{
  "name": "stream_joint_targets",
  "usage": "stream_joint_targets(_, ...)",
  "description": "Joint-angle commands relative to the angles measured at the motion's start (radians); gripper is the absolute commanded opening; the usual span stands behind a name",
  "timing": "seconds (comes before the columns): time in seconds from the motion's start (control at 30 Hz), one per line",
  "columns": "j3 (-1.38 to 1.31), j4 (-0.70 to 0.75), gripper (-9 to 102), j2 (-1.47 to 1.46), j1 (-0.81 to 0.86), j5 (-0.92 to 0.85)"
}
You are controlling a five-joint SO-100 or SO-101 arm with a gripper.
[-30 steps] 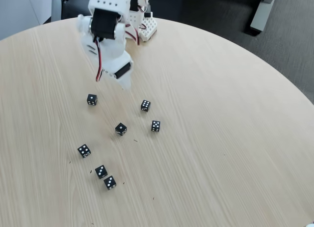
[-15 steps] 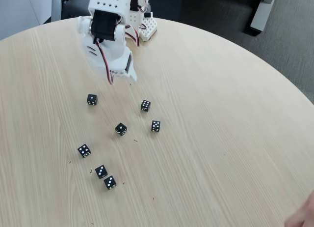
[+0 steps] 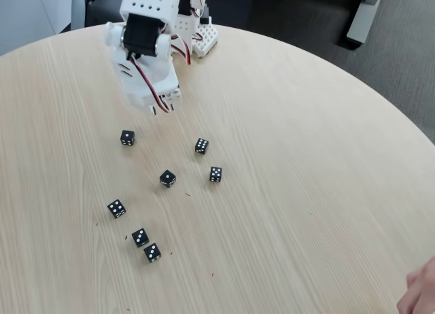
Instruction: Pick up the dice with number 6
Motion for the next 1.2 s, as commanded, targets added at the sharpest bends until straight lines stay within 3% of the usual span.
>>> stream_joint_targets(0.0, -0.025, 0.002, 11, 0.006, 0.002, 0.028)
stream_joint_targets(0.27, -0.021, 0.000, 18, 0.003, 0.000, -0.018)
stream_joint_targets(0.77, -0.032, -0.002, 26, -0.046, 0.003, 0.091)
stream_joint_targets(1.17, -0.049, -0.256, 27, -0.114, 0.003, 0.357)
